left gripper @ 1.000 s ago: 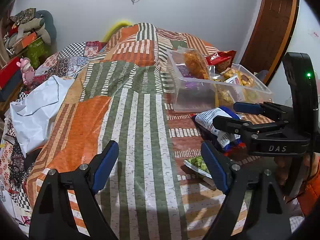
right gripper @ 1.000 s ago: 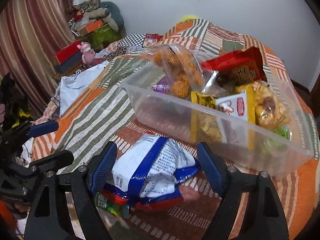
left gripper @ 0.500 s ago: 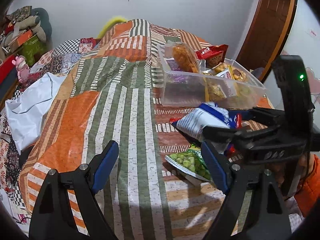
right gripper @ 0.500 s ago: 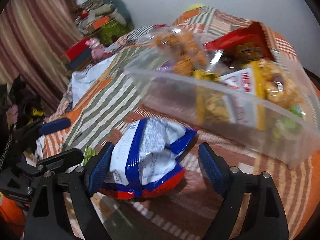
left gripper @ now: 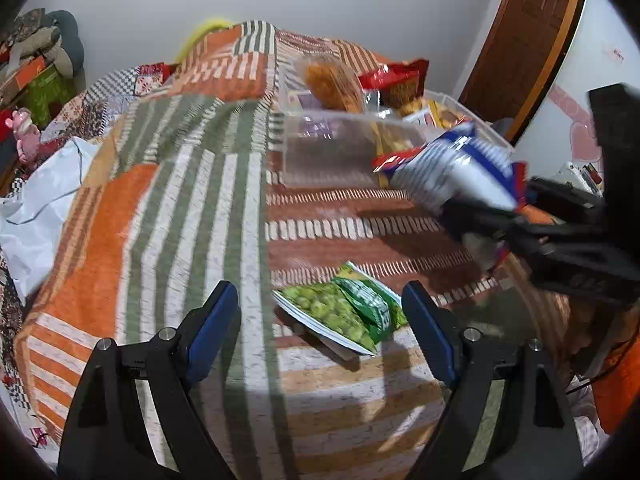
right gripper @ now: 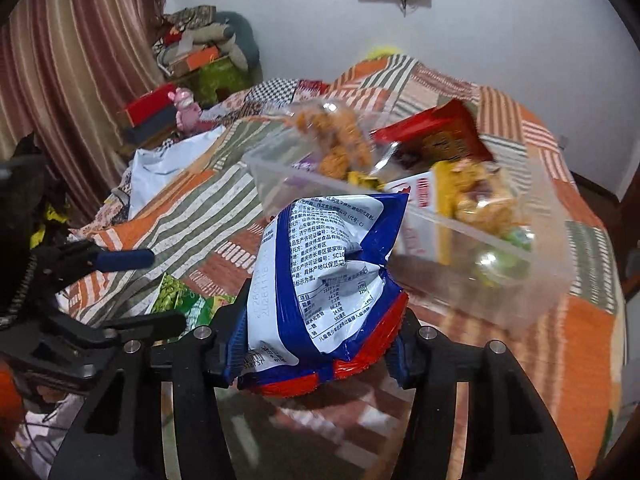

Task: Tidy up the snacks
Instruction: 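Grasp the blue-white bag with the right tool while the left tool grasps the green pea bag, then carry the blue-white bag and pea bag into the box and release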

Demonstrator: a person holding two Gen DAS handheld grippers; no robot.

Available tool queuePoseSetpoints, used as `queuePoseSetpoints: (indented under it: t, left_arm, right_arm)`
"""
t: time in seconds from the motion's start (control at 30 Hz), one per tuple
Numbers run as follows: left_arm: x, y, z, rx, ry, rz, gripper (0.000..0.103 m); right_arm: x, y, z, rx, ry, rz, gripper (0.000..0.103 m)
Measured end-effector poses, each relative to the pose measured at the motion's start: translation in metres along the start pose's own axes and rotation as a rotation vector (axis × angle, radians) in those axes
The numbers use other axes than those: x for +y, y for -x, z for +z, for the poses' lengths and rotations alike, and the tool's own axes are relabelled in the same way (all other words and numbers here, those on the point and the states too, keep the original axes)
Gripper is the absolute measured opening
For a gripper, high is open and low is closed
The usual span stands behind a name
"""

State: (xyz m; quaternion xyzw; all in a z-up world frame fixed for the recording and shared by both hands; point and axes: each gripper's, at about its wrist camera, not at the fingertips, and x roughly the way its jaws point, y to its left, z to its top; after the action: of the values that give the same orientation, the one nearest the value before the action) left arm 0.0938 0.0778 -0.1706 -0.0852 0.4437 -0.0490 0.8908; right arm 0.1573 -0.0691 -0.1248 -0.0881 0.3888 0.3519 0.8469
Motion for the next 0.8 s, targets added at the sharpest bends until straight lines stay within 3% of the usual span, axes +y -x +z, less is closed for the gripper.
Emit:
queuePoseSetpoints:
  t: [0.27,0.5,0.8]
  left_arm:
    - [-0.011,-0.014,-0.011,0.011,0.003,-0.001,0.082]
    - [-0.023,-0.014,-0.012,-0.017,-0.037,0.014,0.041]
    - [-0.033,-0.003,0.005,-0.084,-0.069,0.047,0.037]
  right_arm:
    - [-0.015,0.020,-0.011,-0.049,-0.047,-0.009,0.051]
    - [-0.029,0.029,-0.016,-0.066,-0.098,-0.020,0.051]
    - [-0.050,0.049,-0.021,-0.113,-0.150,-0.045,0.051]
